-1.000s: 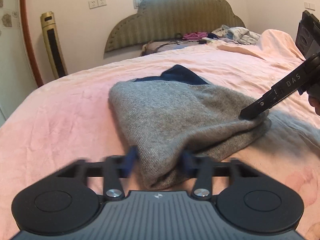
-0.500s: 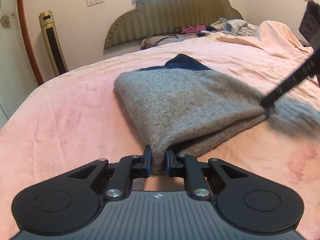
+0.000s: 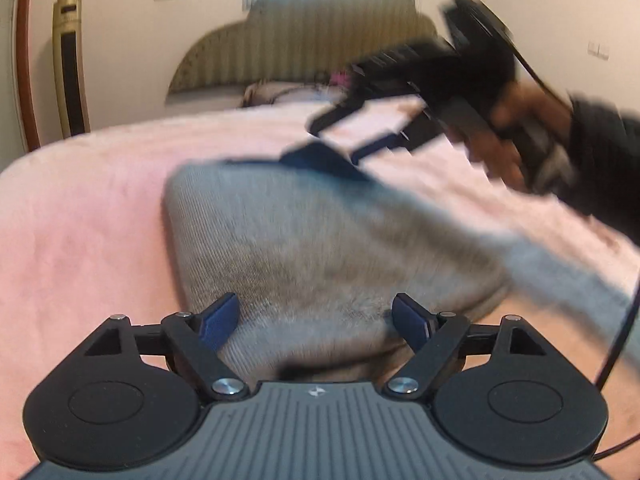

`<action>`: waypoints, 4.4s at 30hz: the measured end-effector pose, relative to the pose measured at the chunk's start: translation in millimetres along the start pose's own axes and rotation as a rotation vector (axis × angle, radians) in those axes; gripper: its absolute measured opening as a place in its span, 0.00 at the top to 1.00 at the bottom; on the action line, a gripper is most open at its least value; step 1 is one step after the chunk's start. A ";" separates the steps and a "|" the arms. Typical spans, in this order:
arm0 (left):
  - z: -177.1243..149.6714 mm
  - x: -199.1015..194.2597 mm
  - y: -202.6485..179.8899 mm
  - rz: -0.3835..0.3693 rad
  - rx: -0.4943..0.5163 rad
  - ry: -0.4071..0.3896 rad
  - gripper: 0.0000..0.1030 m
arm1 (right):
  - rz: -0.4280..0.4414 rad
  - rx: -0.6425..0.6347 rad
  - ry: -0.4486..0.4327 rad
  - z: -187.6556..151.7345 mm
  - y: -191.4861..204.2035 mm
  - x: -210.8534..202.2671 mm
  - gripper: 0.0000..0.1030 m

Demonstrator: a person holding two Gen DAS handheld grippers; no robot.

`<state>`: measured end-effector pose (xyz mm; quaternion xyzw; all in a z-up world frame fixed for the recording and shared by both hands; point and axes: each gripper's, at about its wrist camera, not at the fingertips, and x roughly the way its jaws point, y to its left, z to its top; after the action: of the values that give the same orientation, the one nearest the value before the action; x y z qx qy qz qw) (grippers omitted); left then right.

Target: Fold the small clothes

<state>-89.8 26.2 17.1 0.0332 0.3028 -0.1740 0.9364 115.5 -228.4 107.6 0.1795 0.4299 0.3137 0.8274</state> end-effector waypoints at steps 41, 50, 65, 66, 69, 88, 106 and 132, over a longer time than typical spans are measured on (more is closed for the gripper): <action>113.4 145.5 134.7 -0.008 -0.491 0.107 0.69 | 0.024 0.153 -0.027 24.4 -51.6 56.7 0.65; 41.6 73.5 119.1 -0.258 -0.651 0.079 0.15 | 0.121 0.119 0.036 -48.2 -38.5 5.2 0.24; -18.0 2.8 98.9 -0.312 -0.663 0.126 0.57 | 0.183 0.085 0.091 -115.9 -19.1 -64.6 0.38; -23.4 -2.0 100.7 -0.343 -0.703 0.112 0.44 | 0.164 0.104 0.093 -123.5 -23.5 -68.6 0.19; -24.8 -8.9 93.8 -0.320 -0.712 0.096 0.38 | 0.222 0.184 0.067 -138.1 -33.9 -81.5 0.19; -25.6 -38.2 13.0 0.061 -0.352 0.072 0.52 | -0.101 -0.096 -0.206 -167.3 42.2 -113.9 0.43; -6.4 -82.9 -2.1 0.204 -0.293 -0.063 0.20 | -0.037 -0.084 -0.111 -139.8 69.4 -84.9 0.23; -8.4 -5.6 -29.1 0.175 -0.179 0.011 0.19 | -0.107 -0.141 -0.053 -110.4 66.3 -9.0 0.03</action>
<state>-108.8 2.0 14.8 -0.0236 0.3181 -0.0638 0.9456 -3.5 -182.5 88.0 0.1057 0.3935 0.2939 0.8646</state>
